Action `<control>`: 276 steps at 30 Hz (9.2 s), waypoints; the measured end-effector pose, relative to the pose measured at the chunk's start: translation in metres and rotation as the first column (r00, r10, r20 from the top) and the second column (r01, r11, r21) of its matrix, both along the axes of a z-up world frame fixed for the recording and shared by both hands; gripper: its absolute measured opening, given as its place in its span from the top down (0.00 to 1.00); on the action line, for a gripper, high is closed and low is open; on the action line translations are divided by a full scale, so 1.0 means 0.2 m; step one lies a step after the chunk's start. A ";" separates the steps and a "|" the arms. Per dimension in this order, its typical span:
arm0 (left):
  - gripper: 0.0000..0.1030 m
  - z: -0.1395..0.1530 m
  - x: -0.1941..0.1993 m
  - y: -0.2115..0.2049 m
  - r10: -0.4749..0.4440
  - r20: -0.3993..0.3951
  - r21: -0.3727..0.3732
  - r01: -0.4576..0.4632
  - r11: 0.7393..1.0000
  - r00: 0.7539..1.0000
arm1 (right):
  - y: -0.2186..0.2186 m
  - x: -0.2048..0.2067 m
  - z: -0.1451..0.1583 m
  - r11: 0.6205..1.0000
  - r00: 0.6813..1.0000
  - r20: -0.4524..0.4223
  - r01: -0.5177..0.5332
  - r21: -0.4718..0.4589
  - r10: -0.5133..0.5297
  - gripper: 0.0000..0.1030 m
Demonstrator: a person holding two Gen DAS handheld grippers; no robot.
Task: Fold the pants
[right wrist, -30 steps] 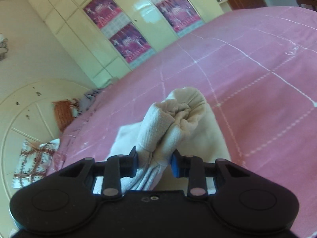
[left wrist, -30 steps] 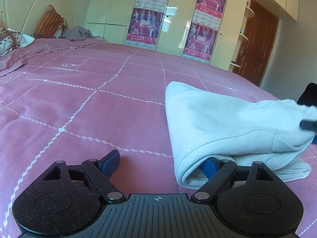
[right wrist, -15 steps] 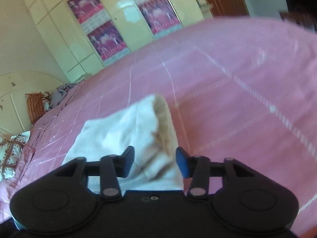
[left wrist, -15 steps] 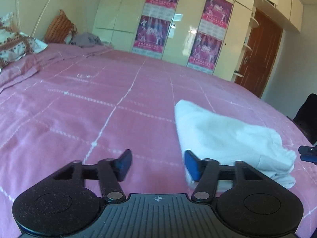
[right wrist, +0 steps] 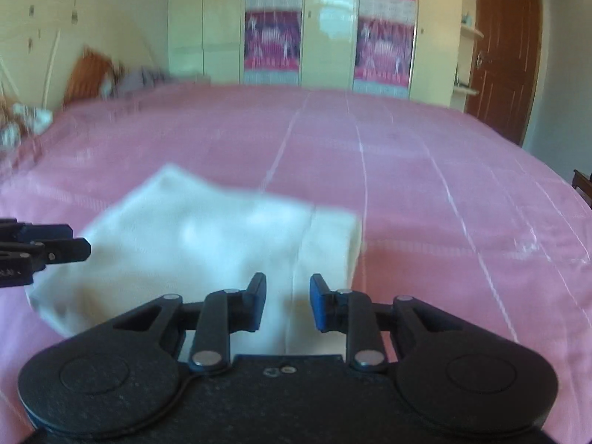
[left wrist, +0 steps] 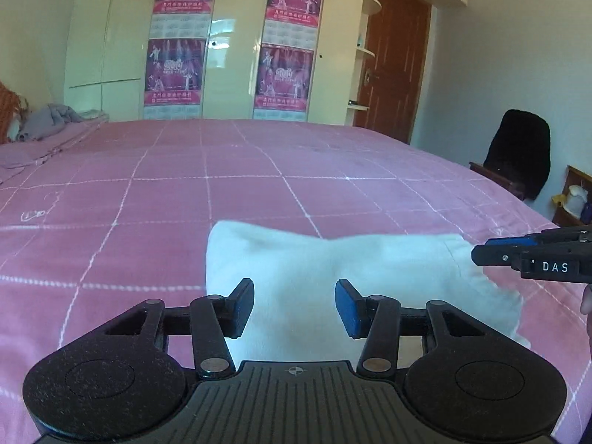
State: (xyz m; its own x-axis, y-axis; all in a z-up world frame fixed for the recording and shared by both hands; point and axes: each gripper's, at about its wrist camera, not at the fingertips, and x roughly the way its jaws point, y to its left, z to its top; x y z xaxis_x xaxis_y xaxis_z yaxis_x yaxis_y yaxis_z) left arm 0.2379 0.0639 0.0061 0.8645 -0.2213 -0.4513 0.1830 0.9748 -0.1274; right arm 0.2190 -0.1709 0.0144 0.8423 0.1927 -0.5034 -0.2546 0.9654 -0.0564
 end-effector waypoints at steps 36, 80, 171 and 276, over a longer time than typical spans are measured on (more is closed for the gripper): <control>0.43 -0.13 -0.20 -0.14 0.004 -0.145 0.167 0.020 0.986 0.989 | 0.13 -0.07 -0.09 0.989 0.999 -0.035 -0.017 -0.145 0.012 0.61; 0.32 -0.12 0.19 -0.31 0.009 -0.232 0.282 0.058 0.958 0.973 | 0.39 0.25 -0.19 0.948 0.984 -0.176 -0.036 -0.317 -0.022 0.35; 0.00 0.30 0.25 0.17 0.159 -0.109 0.028 -0.157 0.987 0.981 | -0.11 0.63 0.16 0.936 0.960 -0.266 0.015 0.351 0.085 0.00; 0.00 0.59 -1.08 -0.03 0.070 0.061 0.040 -0.073 0.997 0.996 | 0.16 -1.01 0.48 0.992 0.984 0.137 0.105 0.073 -0.114 0.00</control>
